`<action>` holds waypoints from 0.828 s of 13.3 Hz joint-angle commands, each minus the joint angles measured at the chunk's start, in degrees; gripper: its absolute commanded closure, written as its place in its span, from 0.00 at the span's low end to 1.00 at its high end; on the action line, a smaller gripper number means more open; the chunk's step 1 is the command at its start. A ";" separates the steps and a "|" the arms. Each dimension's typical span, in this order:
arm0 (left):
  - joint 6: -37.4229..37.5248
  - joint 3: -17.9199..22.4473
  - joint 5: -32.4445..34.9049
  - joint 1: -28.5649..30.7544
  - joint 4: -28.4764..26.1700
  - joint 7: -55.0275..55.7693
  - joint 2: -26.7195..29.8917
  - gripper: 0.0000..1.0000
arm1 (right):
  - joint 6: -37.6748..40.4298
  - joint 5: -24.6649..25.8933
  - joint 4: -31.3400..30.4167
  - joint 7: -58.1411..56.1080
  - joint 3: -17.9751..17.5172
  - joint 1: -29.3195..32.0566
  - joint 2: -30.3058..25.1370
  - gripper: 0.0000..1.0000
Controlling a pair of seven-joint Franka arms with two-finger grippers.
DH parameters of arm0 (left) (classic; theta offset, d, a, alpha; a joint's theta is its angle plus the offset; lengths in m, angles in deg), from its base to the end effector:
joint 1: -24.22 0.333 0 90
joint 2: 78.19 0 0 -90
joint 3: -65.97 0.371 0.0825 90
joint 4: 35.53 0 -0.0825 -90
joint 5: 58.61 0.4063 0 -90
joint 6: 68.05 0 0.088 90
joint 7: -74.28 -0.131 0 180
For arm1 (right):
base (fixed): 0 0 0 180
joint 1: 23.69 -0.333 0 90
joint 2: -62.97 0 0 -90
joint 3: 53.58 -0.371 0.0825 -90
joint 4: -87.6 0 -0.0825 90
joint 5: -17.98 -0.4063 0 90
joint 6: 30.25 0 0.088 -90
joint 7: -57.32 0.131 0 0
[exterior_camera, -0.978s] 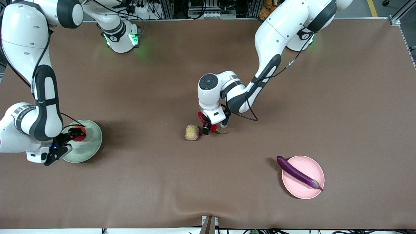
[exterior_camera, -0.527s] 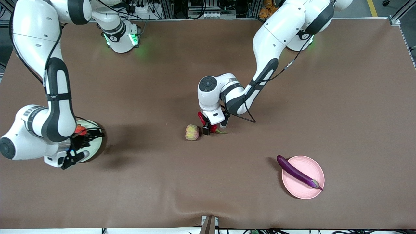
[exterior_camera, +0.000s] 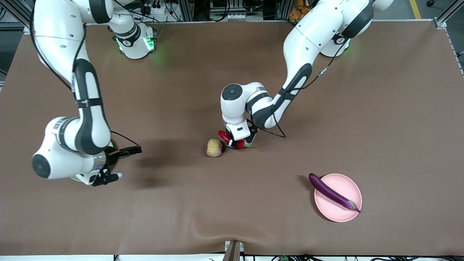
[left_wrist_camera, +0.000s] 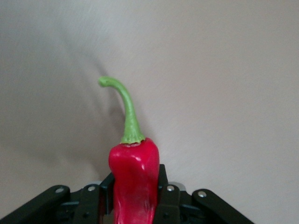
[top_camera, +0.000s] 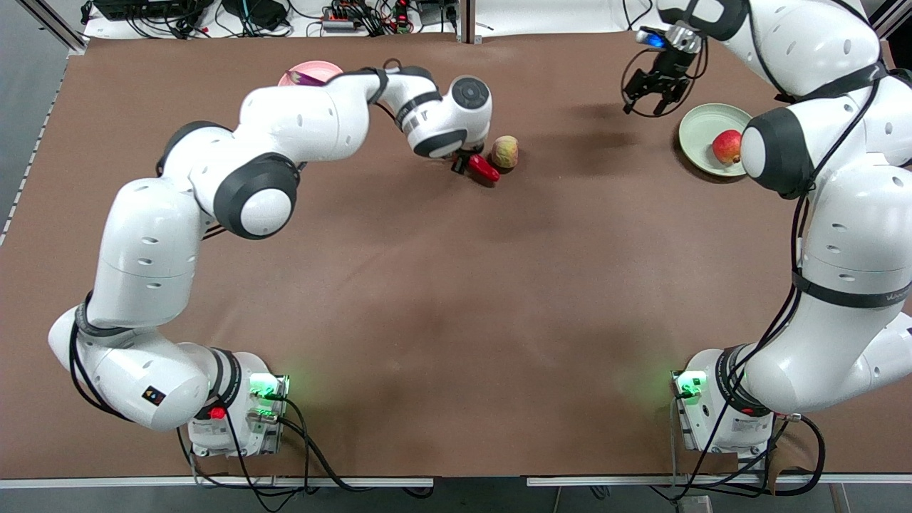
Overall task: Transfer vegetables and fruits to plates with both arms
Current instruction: 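Lift the chili with the left gripper while the right gripper reaches the peach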
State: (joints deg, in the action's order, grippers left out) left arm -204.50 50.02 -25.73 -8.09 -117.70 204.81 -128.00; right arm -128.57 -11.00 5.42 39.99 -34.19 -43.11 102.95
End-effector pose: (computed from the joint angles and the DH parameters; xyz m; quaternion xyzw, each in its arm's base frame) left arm 0.5752 -0.5526 0.1939 0.8334 0.5389 0.1062 0.0610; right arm 0.7205 0.1020 0.2844 -0.9719 -0.0813 0.1603 0.1518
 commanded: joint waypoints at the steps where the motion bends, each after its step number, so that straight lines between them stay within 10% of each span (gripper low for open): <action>1: 3.81 -0.91 0.34 3.21 -1.07 -5.52 4.62 1.00 | 0.06 -1.08 -1.05 8.77 0.30 -3.42 -1.39 0.00; 5: 9.33 -6.08 -0.19 10.23 -0.98 -13.42 8.13 1.00 | -4.14 -1.08 -0.97 22.57 0.39 -10.19 -1.31 0.00; 11: 17.79 -26.12 -4.31 40.88 -0.81 -38.01 11.31 1.00 | -14.27 -1.34 -1.05 38.86 0.21 -19.16 0.19 0.00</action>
State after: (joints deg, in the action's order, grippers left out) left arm -187.87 29.89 -27.98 22.65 -117.19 174.94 -117.53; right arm -141.51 -11.25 5.17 77.18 -34.43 -61.34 103.13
